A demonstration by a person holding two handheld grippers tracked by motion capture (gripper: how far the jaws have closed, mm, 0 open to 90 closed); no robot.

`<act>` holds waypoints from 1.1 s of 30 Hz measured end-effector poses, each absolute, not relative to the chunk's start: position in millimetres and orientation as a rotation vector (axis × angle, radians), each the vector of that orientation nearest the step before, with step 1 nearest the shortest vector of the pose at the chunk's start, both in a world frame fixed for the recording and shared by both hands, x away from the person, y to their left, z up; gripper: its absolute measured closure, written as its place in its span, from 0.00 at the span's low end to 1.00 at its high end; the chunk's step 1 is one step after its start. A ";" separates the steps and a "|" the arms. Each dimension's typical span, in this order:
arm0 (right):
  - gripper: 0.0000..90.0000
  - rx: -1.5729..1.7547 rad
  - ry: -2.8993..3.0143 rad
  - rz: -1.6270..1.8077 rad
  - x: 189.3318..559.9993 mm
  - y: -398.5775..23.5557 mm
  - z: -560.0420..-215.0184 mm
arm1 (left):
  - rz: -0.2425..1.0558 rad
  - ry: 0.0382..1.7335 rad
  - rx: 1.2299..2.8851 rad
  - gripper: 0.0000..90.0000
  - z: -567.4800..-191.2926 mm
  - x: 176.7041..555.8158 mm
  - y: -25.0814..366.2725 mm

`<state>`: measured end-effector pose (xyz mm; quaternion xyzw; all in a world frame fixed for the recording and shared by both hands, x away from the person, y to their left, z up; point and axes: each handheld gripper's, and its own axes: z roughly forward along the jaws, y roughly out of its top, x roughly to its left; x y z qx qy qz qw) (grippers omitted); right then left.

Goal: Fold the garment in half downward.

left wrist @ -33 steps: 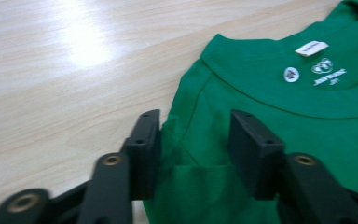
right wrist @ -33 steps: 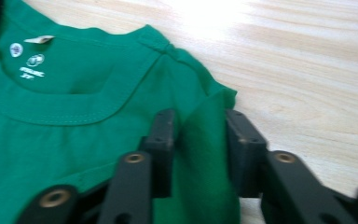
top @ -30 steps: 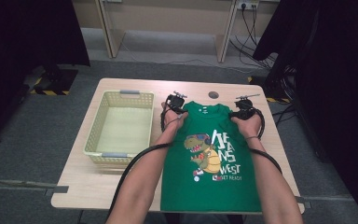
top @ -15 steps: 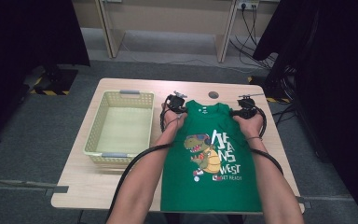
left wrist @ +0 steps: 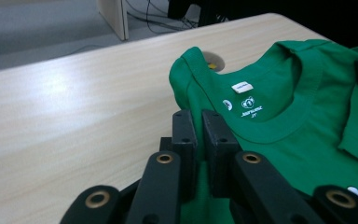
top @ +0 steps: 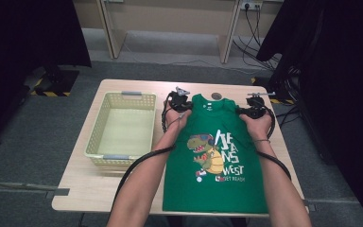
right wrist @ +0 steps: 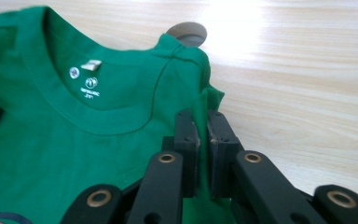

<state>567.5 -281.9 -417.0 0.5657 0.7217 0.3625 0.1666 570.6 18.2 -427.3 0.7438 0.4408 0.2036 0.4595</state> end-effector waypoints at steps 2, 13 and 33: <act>0.95 1.607 2.042 1.040 565.4 -284.9 -413.7 | 0.509 1.074 1.827 0.93 -423.6 569.4 19.0; 0.95 1.567 2.018 1.070 557.8 -286.4 -394.0 | 0.551 1.005 1.784 0.93 -405.4 564.3 24.1; 0.95 1.520 1.988 1.093 552.4 -282.8 -369.0 | 0.597 0.941 1.743 0.93 -377.0 559.7 30.2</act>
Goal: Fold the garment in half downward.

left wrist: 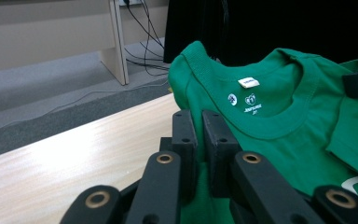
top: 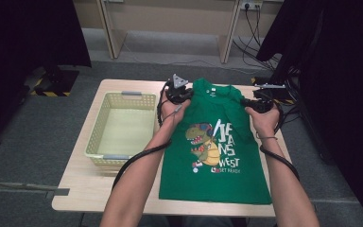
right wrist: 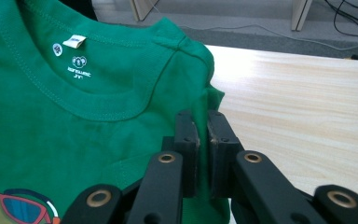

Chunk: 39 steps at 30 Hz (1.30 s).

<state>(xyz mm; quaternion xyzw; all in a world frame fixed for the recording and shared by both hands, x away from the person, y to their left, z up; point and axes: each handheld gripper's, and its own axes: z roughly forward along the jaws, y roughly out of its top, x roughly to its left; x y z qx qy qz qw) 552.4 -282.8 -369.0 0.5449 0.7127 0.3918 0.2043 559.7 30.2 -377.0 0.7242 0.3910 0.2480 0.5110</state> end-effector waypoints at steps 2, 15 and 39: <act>0.95 1.513 1.986 1.095 551.7 -282.5 -366.6 | 0.604 0.936 1.742 0.93 -374.5 559.2 30.3; 0.95 1.458 1.969 1.113 547.4 -281.1 -347.1 | 0.636 0.906 1.714 0.93 -362.6 557.4 33.7; 0.94 1.416 1.942 1.131 547.5 -274.7 -329.9 | 0.685 0.870 1.678 0.93 -344.9 556.9 41.9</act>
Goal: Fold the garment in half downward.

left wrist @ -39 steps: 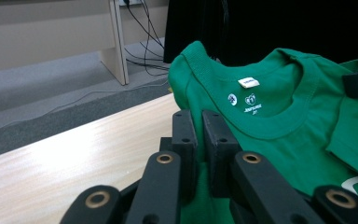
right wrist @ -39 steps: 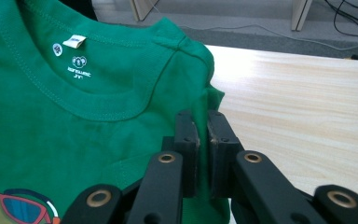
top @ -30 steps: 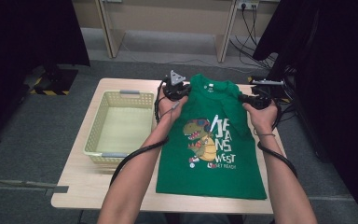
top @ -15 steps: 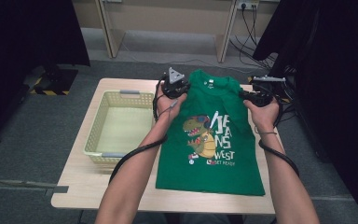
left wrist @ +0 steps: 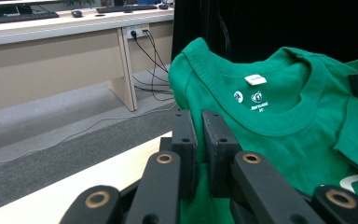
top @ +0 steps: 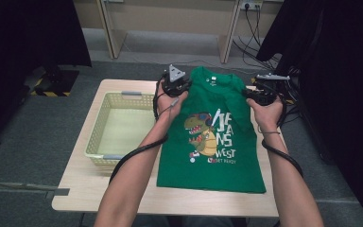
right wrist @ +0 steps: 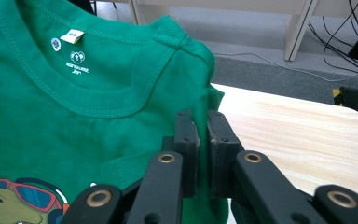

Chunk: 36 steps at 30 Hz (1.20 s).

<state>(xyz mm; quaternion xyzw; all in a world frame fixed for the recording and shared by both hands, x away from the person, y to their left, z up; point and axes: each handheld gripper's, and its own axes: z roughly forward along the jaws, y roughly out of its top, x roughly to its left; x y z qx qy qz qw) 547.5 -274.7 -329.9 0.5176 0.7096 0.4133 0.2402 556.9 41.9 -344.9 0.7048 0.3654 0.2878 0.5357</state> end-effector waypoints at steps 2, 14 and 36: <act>0.94 1.416 1.941 1.132 548.4 -274.2 -328.9 | 0.687 0.870 1.677 0.93 -344.5 556.9 42.6; 0.94 1.388 1.951 1.129 544.7 -270.5 -333.5 | 0.693 0.850 1.688 0.93 -348.0 549.8 44.7; 0.94 1.352 2.001 1.165 515.0 -278.5 -335.7 | 0.716 0.786 1.766 0.93 -350.0 515.7 51.6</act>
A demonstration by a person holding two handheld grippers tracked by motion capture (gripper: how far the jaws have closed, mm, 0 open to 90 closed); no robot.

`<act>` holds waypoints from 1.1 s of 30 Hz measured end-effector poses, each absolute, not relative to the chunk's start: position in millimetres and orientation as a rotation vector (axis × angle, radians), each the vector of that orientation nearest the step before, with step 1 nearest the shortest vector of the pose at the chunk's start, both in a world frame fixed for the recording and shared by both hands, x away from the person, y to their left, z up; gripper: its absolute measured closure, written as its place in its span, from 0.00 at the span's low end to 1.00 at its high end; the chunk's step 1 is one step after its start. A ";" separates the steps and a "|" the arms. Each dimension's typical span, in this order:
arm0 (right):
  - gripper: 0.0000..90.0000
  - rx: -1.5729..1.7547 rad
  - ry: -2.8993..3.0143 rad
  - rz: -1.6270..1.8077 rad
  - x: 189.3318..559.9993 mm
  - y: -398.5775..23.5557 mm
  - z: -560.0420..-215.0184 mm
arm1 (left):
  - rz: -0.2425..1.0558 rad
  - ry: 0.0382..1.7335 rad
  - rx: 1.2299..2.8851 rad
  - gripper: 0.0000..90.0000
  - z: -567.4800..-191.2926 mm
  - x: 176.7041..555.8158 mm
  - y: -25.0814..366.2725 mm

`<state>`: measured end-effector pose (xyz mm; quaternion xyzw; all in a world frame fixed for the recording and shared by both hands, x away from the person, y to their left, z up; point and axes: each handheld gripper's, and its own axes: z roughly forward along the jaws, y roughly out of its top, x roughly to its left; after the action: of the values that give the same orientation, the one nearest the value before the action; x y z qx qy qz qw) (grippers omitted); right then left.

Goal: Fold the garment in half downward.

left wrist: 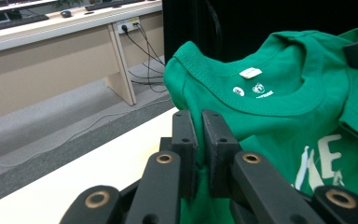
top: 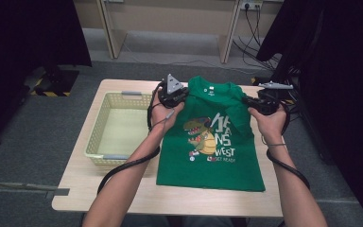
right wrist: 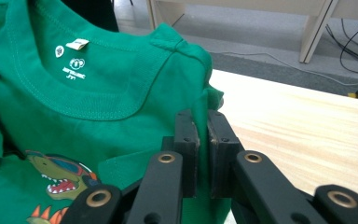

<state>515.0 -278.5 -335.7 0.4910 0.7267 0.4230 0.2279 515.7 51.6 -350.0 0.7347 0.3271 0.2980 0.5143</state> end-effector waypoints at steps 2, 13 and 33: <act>0.94 1.349 2.002 1.169 512.1 -279.7 -335.5 | 0.713 0.774 1.768 0.93 -350.4 511.3 52.7; 0.94 1.344 2.020 1.177 492.7 -285.5 -338.4 | 0.692 0.725 1.772 0.93 -354.2 484.0 55.7; 0.94 1.329 2.076 1.185 456.2 -288.9 -350.8 | 0.678 0.689 1.811 0.93 -378.3 440.8 60.0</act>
<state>456.2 -288.9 -350.8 0.4760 0.7435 0.4243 0.2017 440.8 60.0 -378.3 0.7548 0.2872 0.2825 0.5177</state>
